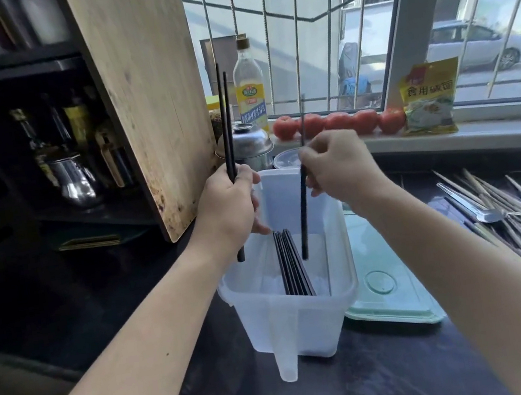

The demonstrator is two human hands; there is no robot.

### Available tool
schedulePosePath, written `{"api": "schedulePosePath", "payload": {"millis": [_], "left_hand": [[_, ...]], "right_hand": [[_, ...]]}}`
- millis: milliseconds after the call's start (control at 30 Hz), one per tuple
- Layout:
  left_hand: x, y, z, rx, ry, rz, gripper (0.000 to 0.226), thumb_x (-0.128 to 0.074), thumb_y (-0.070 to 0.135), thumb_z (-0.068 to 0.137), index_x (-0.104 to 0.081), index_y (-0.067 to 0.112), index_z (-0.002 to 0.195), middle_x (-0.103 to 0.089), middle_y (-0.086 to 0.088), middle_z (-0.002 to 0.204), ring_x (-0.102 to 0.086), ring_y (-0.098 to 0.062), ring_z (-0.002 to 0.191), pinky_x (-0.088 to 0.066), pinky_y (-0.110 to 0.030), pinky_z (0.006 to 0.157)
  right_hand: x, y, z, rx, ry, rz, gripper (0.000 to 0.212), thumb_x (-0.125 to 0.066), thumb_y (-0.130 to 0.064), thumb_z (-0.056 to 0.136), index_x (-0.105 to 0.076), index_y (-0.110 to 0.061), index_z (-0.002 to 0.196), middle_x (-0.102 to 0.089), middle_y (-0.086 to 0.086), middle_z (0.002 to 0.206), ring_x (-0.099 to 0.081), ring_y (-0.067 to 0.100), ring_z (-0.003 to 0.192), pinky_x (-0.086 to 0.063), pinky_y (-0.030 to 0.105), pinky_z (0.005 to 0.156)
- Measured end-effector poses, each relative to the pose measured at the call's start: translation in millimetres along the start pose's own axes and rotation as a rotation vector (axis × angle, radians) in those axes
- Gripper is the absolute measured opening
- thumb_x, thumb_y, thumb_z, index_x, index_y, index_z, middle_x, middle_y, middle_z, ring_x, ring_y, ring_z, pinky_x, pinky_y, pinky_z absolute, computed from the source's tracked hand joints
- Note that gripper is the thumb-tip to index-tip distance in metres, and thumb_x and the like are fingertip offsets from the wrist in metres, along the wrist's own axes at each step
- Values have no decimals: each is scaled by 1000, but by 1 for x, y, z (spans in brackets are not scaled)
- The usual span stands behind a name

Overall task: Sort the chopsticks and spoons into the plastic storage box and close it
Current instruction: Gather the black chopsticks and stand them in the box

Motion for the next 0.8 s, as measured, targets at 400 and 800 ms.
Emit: {"api": "schedulePosePath", "payload": {"millis": [400, 800], "left_hand": [[-5, -2, 3, -2, -40, 38, 45, -39, 48, 108, -65, 11, 105, -35, 7, 51, -33, -10, 41, -33, -22, 39], [-22, 4, -3, -48, -179, 98, 42, -44, 38, 109, -61, 8, 85, -52, -1, 56, -54, -16, 49, -63, -55, 66]], "right_hand": [[-70, 25, -7, 10, -445, -950, 22, -68, -11, 84, -73, -6, 63, -71, 3, 56, -74, 24, 61, -64, 40, 72], [-43, -16, -23, -103, -367, 327, 31, -59, -34, 101, -73, -8, 109, -69, 8, 91, -64, 17, 74, -55, 30, 69]]}}
Point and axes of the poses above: each hand's wrist, its own z-axis towards the middle knuckle, its own x-axis out of the back of the hand, y = z × x, the point moved 10 cm from there along z, towards the middle knuckle
